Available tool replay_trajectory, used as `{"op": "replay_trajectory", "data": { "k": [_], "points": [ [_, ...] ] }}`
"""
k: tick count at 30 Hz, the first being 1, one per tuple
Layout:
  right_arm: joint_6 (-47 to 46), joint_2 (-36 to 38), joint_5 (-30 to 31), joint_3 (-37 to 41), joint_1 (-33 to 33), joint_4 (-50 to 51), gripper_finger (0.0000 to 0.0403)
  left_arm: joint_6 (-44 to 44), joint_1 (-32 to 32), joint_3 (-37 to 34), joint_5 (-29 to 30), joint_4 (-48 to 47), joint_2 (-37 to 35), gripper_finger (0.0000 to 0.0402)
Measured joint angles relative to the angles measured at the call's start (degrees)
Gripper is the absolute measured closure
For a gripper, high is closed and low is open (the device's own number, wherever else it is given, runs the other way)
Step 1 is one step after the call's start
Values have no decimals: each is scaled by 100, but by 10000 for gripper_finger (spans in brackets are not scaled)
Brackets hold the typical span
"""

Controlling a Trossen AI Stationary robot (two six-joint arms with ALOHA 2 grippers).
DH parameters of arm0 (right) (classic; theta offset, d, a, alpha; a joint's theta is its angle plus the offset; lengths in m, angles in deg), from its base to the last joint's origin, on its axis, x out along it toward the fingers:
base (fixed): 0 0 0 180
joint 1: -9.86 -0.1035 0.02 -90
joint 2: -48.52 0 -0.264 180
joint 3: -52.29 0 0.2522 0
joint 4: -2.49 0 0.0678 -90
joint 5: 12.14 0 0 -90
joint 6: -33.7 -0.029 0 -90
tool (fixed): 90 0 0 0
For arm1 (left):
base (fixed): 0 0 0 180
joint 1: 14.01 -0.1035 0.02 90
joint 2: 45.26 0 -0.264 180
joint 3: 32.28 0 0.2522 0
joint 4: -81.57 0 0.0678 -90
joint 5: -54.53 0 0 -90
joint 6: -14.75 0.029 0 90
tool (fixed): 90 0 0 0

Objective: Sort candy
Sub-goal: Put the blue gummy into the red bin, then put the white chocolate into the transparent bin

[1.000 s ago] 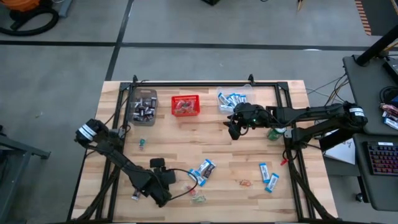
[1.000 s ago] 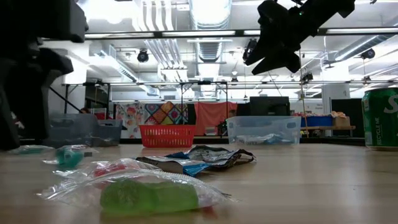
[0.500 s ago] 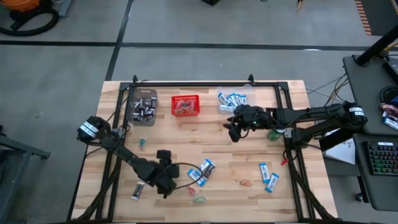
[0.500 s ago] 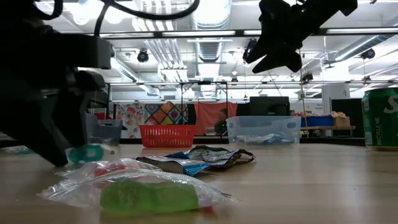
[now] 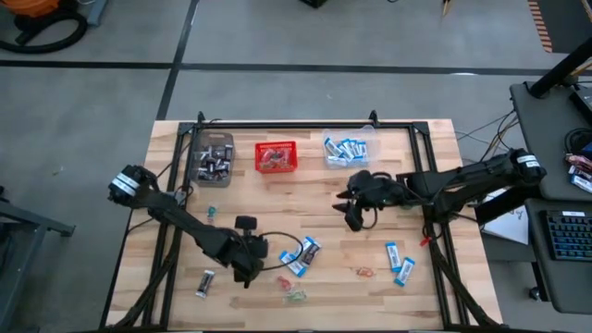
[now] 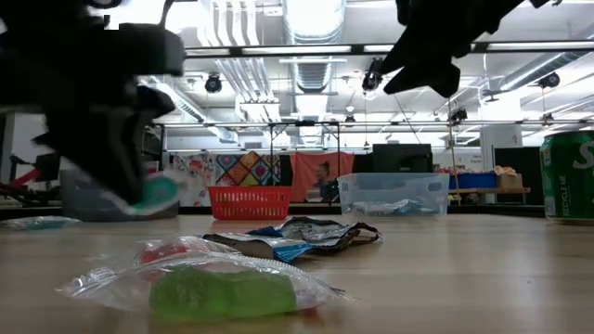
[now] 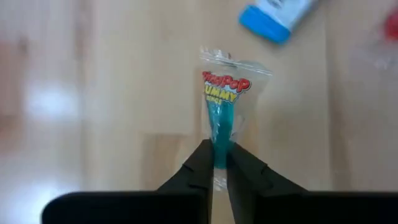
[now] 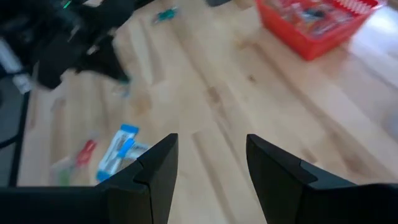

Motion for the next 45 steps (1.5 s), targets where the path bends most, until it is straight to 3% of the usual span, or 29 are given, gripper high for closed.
{"op": "replay_trajectory", "data": {
  "k": [7, 17, 22, 26, 38, 41, 45],
  "points": [
    [4, 0, 64, 0, -532, -2, 225, 856, -826, -13, 457, 86, -749, 397],
    [-37, 0, 425, 15, -687, 0, 225, 2550, -3409, -13, 486, 1011, -1332, 398],
    [-37, 0, 450, 24, -687, 4, 225, 2589, -4790, -13, -559, 1235, -1179, 398],
    [-79, 0, 562, 54, -687, 2, 225, 2709, -5458, -13, -1042, 1207, -943, 393],
    [-418, -2, 992, 140, -685, 59, 225, 2924, -5640, 146, -1148, 1168, -624, 293],
    [-858, -2, 967, 142, -689, 71, 225, 2752, -5575, 275, -1191, 919, -662, 282],
    [-1832, -2, 632, 142, -712, 325, 225, 2355, -5368, 361, -1675, 745, -827, 279]
  ]
}}
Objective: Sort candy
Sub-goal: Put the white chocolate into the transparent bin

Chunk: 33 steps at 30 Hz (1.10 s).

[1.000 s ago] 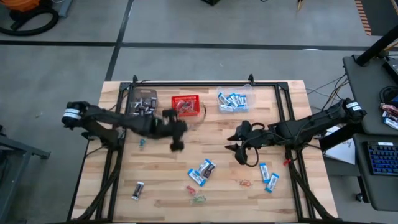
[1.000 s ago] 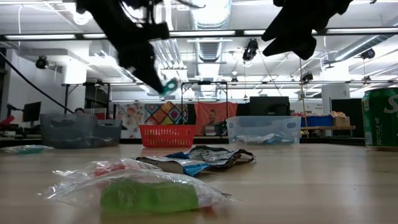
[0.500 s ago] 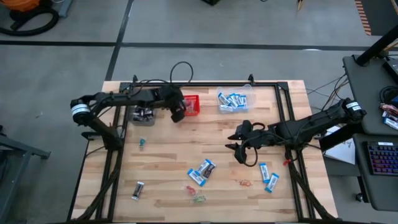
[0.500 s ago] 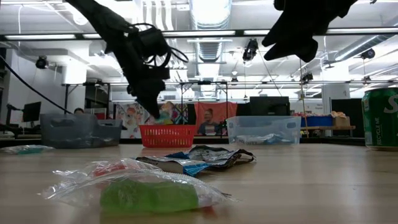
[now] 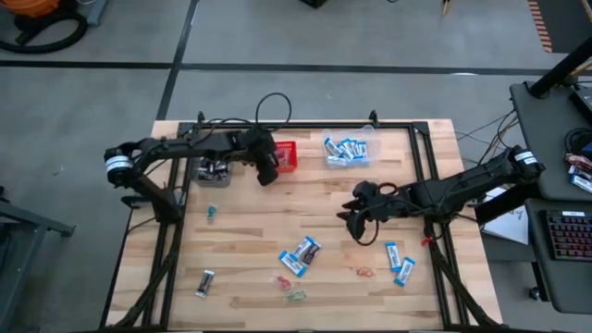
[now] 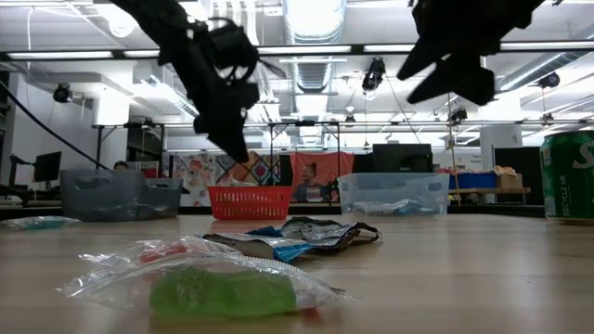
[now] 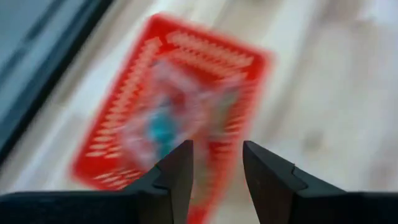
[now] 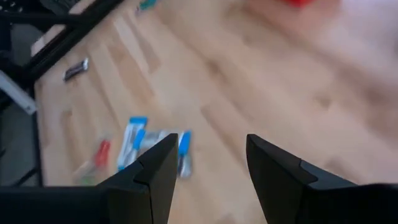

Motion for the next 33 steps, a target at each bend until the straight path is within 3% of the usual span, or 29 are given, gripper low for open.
{"op": "replay_trajectory", "data": {
  "k": [7, 11, 14, 19, 22, 28, 33],
  "points": [
    [-1195, -326, -1113, -2, -268, 421, 225, -602, 1075, -37, -193, 225, -341, 288],
    [-1850, -877, -1864, -160, -511, 905, 225, -669, 1898, -39, 195, 436, -436, 294],
    [-2273, -1351, -2337, -516, -724, 1914, 228, -720, 2439, -35, 712, 457, -448, 297],
    [-2731, -2139, -2531, -1345, -1127, 4202, 243, -894, 3053, -31, 1437, 413, -475, 299],
    [-2822, -2515, -2538, -1733, -1441, 4987, 252, -1088, 3221, -33, 1520, 264, -475, 299],
    [-3052, -2920, -2635, -2004, -1864, 5172, 256, -1323, 3296, -39, 1523, 197, -483, 299],
    [-3425, -2975, -2854, -1673, -2085, 4822, 236, -1365, 3292, -42, 1614, 212, -483, 299]
  ]
}}
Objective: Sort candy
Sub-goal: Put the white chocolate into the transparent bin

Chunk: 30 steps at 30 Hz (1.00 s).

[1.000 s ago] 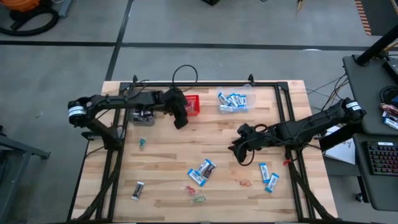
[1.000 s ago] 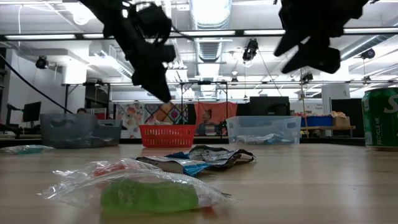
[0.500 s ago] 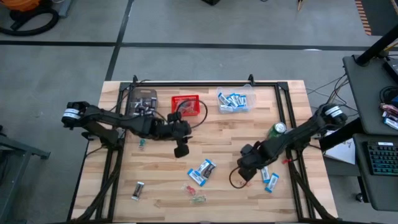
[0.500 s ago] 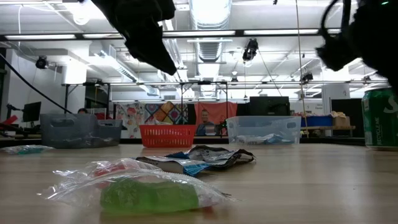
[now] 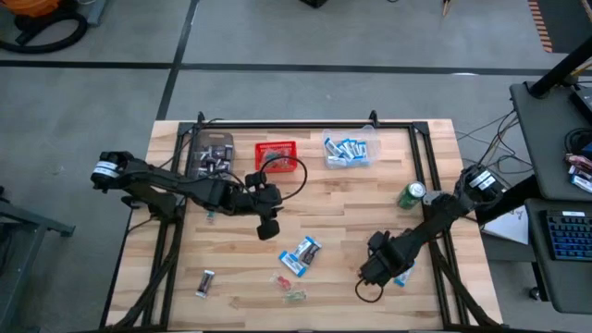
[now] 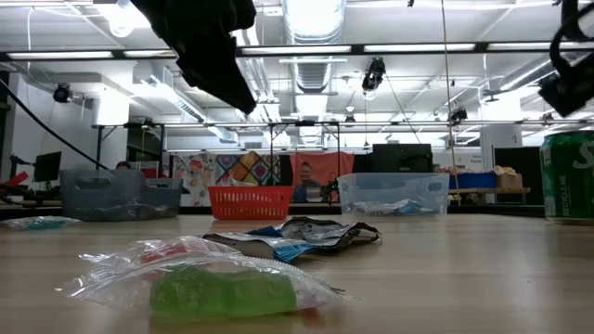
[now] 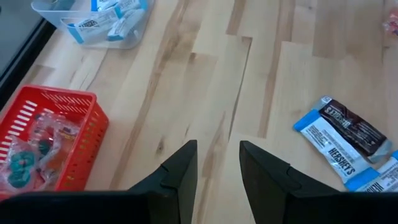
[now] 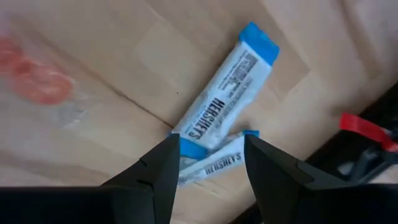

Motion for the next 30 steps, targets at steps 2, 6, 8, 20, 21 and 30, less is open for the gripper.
{"op": "replay_trajectory", "data": {
  "k": [2, 6, 8, 20, 21, 30],
  "points": [
    [-88, 7, 9, 203, -10, -287, 228, -21, 0, 0, 2, 16, 0, 299],
    [-177, 0, 118, 544, -2, -685, 215, -94, 0, -1, 4, 49, 0, 299],
    [-148, -22, 243, 693, 2, -916, 212, -142, 0, -2, 4, 51, 0, 299],
    [104, 32, 791, 906, 46, -1361, 337, -248, 0, -5, 10, 107, 0, 299],
    [146, 47, 821, 895, 50, -1346, 355, -248, 0, -7, 10, 120, 0, 299],
    [1148, 578, 1753, 510, 215, -1602, 380, -459, 121, -136, 1, 219, 2, 299]
  ]
}}
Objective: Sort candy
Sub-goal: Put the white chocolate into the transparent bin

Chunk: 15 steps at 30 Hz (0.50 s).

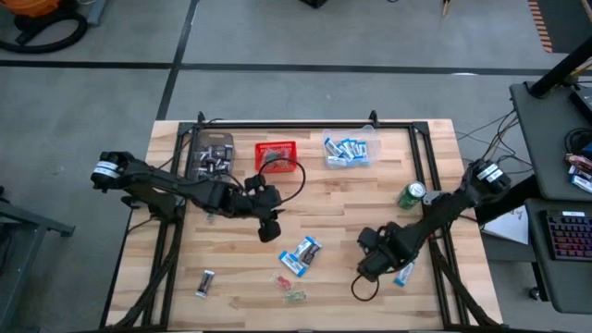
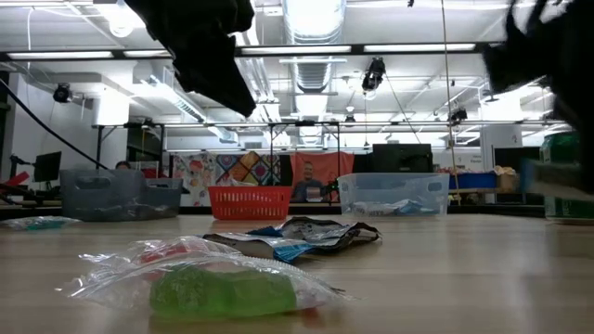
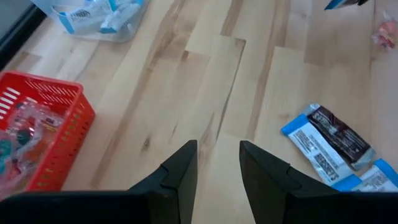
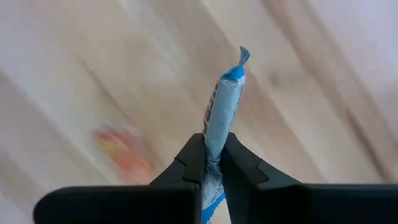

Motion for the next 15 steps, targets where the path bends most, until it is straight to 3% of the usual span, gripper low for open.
{"op": "replay_trajectory", "data": {
  "k": [8, 15],
  "points": [
    [2228, 704, 1279, -11, 770, -1361, 380, -307, 251, -38, -9, -295, 16, 299],
    [4442, 1374, 1601, -16, 2293, -2244, 380, -1423, 367, 172, -269, -2218, -7, 299]
  ]
}}
